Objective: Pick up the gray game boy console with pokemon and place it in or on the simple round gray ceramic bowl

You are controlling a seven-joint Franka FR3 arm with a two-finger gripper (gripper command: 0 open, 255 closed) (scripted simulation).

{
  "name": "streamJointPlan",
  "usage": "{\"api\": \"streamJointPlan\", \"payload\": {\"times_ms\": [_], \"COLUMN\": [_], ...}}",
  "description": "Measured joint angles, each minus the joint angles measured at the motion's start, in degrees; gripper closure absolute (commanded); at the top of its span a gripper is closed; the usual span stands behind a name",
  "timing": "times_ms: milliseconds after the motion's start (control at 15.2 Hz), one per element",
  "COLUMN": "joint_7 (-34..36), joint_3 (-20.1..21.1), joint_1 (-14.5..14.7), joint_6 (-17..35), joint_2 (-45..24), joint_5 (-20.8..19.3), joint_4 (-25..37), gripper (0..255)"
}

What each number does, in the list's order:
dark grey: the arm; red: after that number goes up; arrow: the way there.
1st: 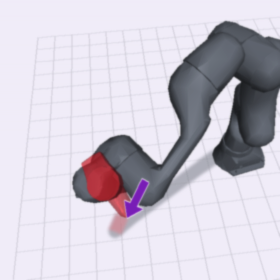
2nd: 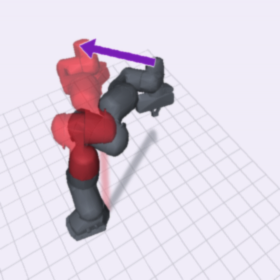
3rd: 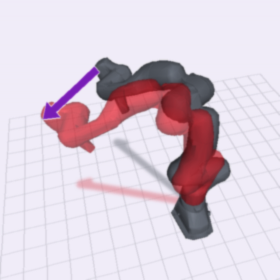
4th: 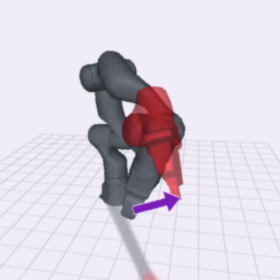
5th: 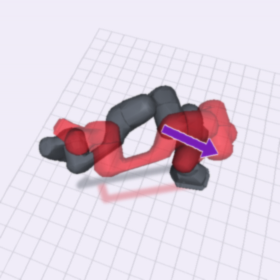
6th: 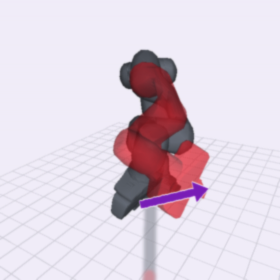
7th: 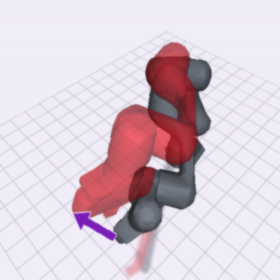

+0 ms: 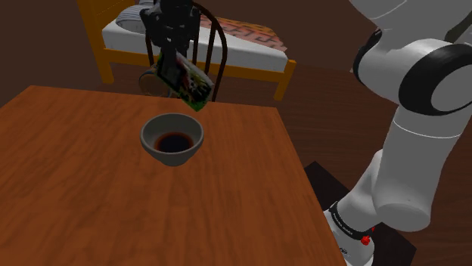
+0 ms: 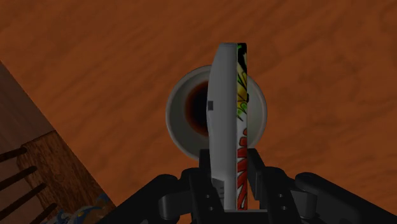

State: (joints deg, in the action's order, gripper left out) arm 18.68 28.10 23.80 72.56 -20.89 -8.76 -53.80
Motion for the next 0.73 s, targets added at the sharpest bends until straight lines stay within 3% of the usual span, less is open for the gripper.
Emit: {"api": "streamJointPlan", "payload": {"times_ms": [132,726], "joint_7": [0.8,0.4], "joint_3": [-0.1,0.0], "joint_1": [1.6,-2.1], "joint_6": [-1.0,9.5], "joint_2": [-3.0,2.5], "joint_5": [-1.4,1.5], "joint_4": [3.7,-12.1], "gripper": [255,255]}}
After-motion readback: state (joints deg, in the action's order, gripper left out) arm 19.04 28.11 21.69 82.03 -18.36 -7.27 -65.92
